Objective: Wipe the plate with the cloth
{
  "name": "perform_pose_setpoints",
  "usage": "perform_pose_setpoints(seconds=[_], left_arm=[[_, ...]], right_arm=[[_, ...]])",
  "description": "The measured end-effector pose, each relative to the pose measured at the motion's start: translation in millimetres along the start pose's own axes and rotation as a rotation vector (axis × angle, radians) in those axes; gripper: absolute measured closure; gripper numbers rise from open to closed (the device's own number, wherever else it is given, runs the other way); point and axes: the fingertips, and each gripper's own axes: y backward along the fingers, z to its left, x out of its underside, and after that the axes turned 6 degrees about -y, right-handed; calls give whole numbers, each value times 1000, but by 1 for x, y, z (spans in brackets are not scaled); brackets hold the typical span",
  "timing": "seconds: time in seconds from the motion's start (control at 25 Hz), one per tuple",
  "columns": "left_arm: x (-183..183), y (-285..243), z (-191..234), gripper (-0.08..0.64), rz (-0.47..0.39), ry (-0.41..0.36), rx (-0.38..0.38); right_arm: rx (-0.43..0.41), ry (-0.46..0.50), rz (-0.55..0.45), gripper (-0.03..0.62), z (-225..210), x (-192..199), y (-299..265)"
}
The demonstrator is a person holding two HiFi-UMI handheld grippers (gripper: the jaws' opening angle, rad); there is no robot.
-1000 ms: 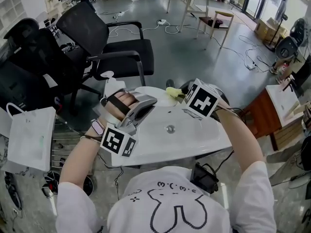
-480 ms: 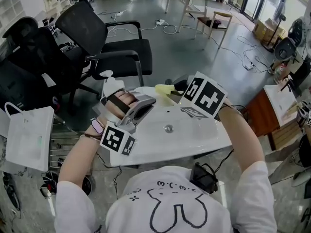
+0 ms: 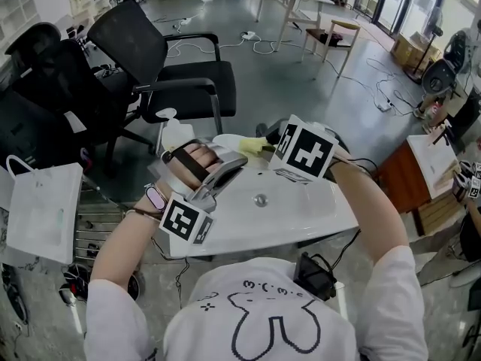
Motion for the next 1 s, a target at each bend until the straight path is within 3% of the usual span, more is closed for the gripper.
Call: perform_pose_setpoints(seconds=[0.4, 0.64, 1.0], left_arm=[[-5, -1, 1, 540, -7, -14, 0], [4, -3, -15, 541, 22, -15, 32], [3, -6, -24, 541, 11, -46, 52]], right_arm=[[-14, -131, 26, 541, -26, 11, -30], [-32, -162, -21, 541, -26, 7, -22], [-265, -210, -132, 541, 13, -25, -8]])
